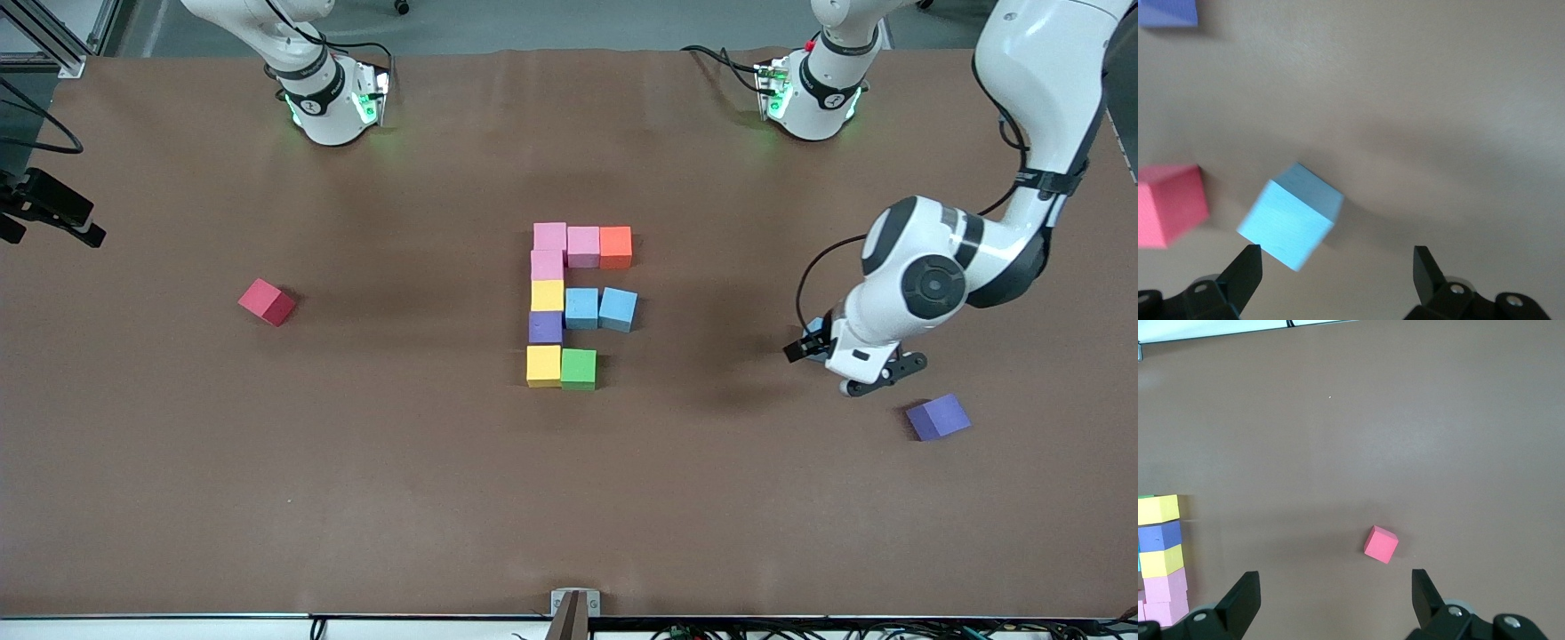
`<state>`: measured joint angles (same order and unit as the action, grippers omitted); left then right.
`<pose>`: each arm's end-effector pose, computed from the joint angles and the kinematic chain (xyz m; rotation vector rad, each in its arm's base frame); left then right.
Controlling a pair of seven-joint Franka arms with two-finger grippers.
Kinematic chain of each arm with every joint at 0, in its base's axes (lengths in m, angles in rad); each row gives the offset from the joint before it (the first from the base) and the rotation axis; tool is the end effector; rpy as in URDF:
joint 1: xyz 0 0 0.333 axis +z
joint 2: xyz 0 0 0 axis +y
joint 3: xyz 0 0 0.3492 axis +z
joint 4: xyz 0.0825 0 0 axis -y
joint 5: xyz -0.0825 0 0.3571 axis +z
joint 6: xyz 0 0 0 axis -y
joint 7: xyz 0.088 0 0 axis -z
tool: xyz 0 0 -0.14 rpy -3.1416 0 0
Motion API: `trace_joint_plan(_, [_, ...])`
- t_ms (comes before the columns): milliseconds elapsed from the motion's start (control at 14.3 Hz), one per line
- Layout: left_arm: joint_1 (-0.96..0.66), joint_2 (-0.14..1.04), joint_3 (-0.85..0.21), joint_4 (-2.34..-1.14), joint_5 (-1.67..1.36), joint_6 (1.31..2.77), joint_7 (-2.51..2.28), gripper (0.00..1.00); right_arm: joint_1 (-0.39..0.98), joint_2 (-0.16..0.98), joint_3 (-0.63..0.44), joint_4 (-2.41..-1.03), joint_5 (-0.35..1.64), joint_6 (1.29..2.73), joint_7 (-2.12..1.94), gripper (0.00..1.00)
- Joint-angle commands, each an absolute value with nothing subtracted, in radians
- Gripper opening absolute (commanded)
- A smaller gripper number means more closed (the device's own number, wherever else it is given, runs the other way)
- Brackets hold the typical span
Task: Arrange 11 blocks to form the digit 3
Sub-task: 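Release the green block and move the left gripper to the cyan block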
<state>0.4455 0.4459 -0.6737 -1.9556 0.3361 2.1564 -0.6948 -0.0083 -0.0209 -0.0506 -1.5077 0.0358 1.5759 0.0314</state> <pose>0.5790 -0.0913 0.2966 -3.0565 -0.4463 0.1791 0.5236 -0.0262 0.6645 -3.0998 0.1379 -0.1391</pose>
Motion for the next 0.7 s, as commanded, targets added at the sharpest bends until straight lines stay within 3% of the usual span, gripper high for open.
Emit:
trace_joint_plan(0, [0.462,0.408,-0.681,-2.002,0.371,2.181,-0.504,1.00,-0.011,-0.017,-0.046,-1.496,0.031,1.574,0.037,1.00])
trace_joint_plan(279, [0.489,0.425,-0.680,-2.071,0.426,2.322,-0.362,1.00,-0.011,-0.017,-0.046,-1.496,0.031,1.574,0.037,1.00])
trace_joint_plan(628, [0.520,0.448,-0.680,-2.103,0.538,2.335,-0.354,1.00,-0.011,-0.015,-0.046,-1.496,0.031,1.575,0.037,1.00])
